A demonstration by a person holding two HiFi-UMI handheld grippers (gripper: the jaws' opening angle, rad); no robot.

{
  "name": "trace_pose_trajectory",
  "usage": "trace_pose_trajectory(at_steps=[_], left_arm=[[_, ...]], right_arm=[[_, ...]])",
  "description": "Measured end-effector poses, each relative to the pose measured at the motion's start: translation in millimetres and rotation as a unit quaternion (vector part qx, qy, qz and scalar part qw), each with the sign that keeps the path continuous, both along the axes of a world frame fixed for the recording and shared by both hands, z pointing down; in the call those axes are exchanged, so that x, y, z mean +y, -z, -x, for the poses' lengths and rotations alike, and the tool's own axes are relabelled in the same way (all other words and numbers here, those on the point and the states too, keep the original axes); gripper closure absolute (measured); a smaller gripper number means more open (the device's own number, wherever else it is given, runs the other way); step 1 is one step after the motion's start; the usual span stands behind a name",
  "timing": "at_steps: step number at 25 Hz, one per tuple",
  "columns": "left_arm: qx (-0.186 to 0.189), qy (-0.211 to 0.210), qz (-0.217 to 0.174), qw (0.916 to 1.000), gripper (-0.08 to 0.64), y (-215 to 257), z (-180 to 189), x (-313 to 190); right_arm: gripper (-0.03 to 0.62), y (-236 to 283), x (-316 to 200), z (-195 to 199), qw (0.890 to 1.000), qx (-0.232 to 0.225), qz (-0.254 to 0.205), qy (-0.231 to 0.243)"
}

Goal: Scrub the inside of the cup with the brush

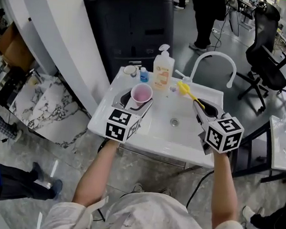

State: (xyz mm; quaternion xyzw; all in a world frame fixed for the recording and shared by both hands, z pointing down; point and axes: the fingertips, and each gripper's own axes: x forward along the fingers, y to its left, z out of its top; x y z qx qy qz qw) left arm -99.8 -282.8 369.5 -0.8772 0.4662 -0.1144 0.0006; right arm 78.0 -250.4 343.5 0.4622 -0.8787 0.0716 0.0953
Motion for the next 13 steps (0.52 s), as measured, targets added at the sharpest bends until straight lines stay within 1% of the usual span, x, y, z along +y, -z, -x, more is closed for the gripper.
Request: trace_pose_trajectory(at_steps=[13], left_arm=[[0.006, 0.005, 0.005, 1.0, 0.262, -3.0, 5.7, -1.2]], right_arm=[[0.557, 0.7, 0.2, -0.9, 1.0, -0.007, 0.0, -0.002]])
